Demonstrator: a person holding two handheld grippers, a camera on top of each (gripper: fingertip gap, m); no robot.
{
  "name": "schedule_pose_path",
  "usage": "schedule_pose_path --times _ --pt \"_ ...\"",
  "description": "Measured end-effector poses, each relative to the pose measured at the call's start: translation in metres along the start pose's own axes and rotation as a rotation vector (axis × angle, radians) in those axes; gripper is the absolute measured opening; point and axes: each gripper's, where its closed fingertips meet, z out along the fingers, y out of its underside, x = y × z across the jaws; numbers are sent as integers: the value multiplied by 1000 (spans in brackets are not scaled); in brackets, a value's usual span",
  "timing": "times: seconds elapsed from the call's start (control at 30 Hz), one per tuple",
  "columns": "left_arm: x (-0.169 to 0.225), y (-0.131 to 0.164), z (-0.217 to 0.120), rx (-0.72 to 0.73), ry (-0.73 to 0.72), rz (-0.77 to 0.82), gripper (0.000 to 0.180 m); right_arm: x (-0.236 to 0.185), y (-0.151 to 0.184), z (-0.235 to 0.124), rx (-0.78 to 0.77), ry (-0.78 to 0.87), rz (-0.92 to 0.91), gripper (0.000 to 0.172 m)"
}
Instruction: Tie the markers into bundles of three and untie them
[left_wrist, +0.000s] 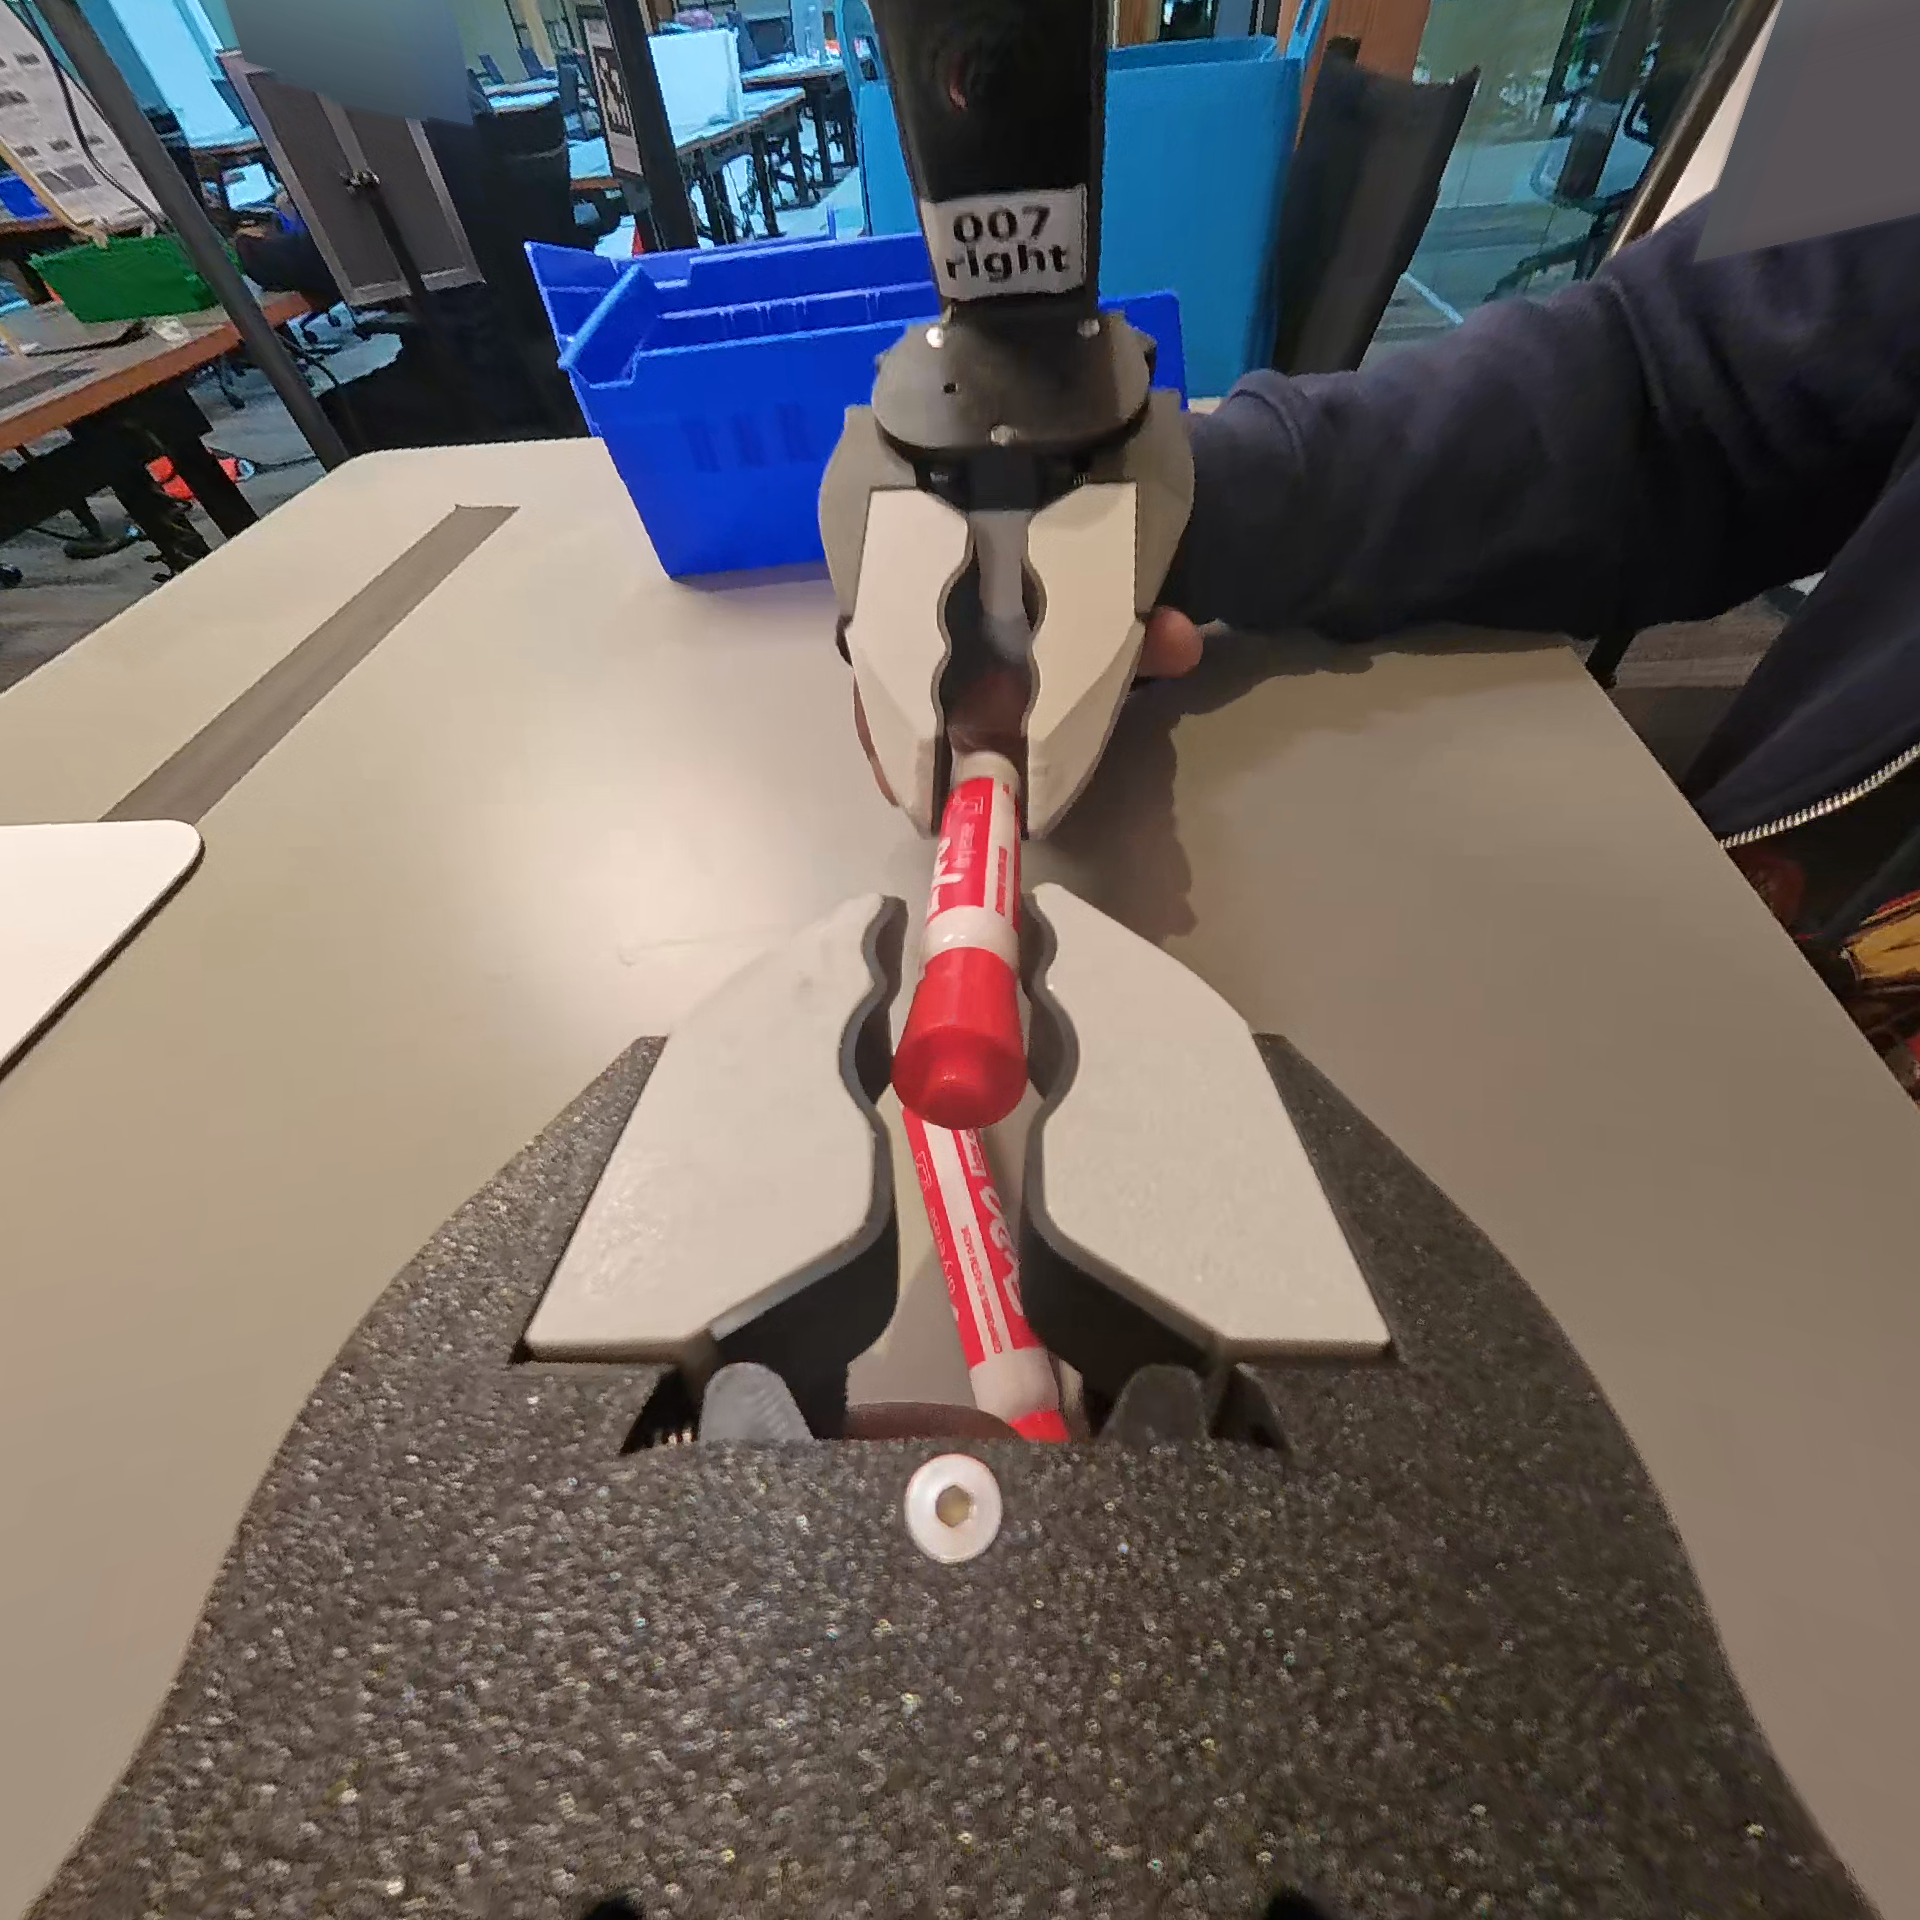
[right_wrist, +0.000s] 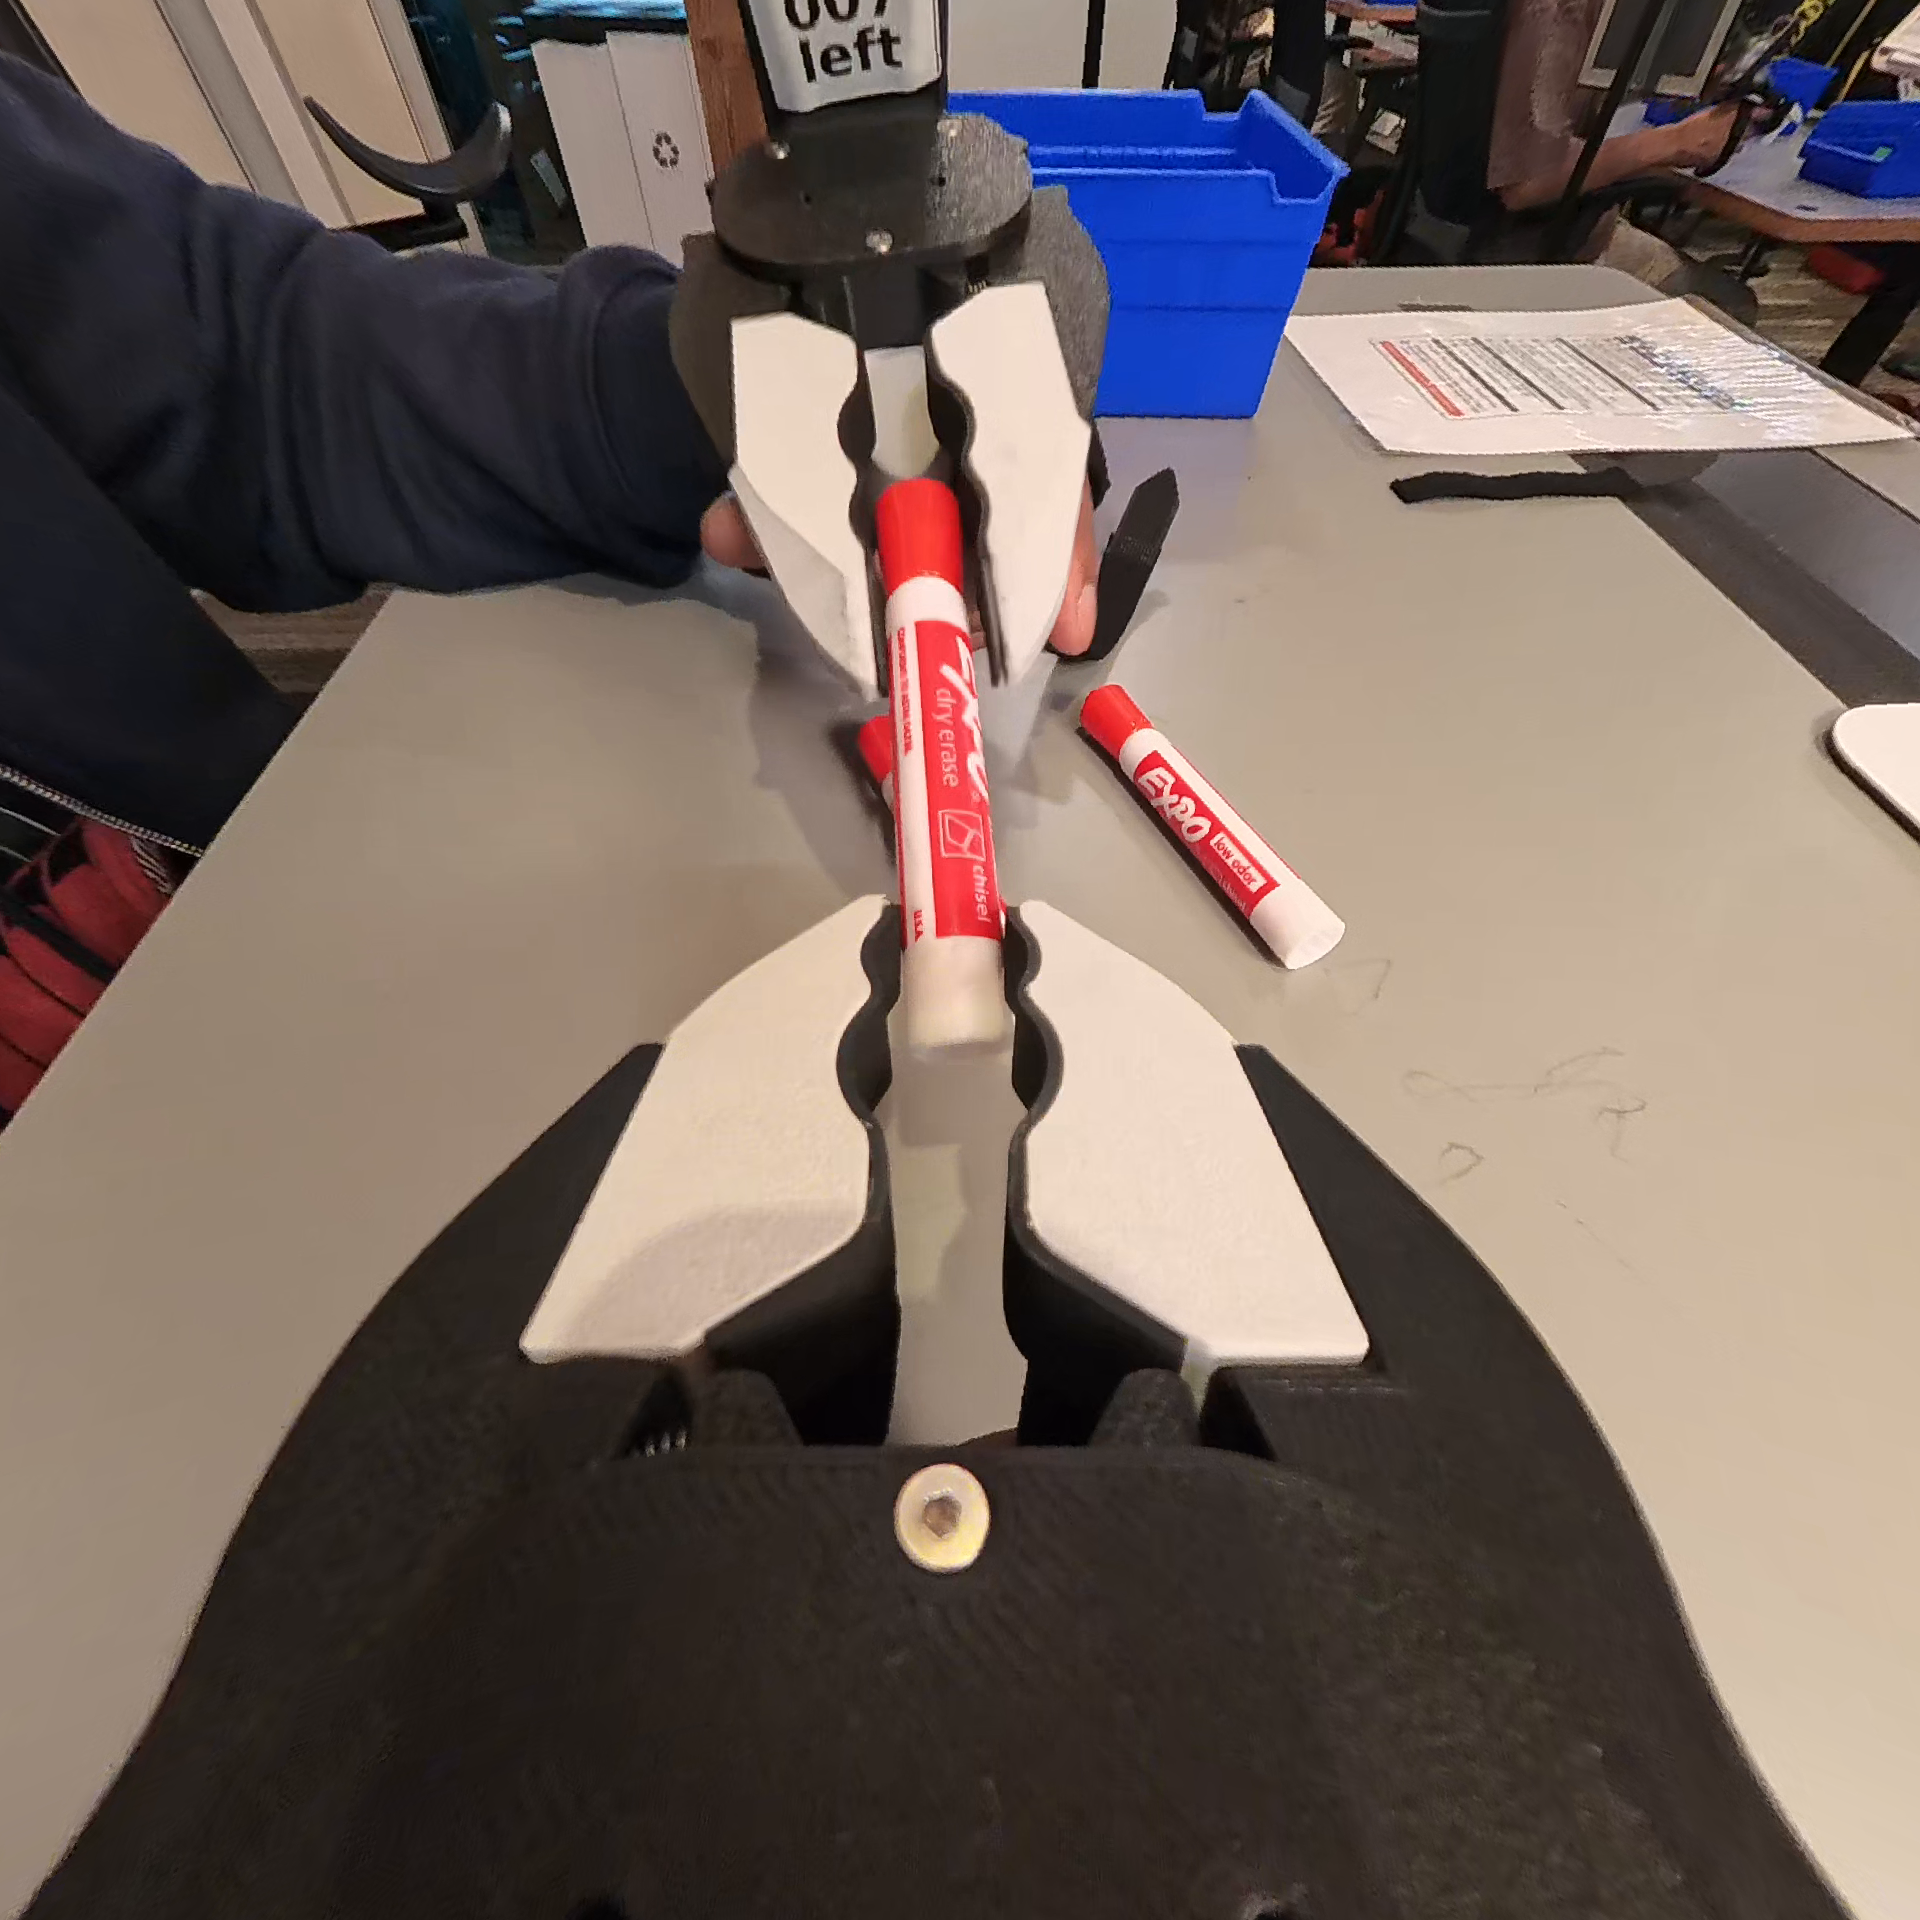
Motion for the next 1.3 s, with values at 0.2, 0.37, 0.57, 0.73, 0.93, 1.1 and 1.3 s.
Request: schedule_pose_path --times 0.2,0.37,0.57,0.73,0.93,1.1,1.3 --pt "8 -21 3 104 15 -43 21 -8 13 13 -94 2 -57 18" --pt "12 -31 9 147 5 -65 20 -13 18 18 -133 1 -86 18" --pt "14 -32 17 102 -28 -102 20 -18 23 25 -182 10 -113 18" --pt "14 -28 25 83 -36 -206 20 -23 22 30 -190 18 -112 29" --pt "16 -30 30 111 -42 -217 20 -27 17 36 -183 27 -93 32" --pt "20 -40 30 171 -39 -213 20 -27 17 40 -186 41 -80 24" --pt "16 -42 25 182 -57 -181 23 -22 12 39 -164 77 -75 15"
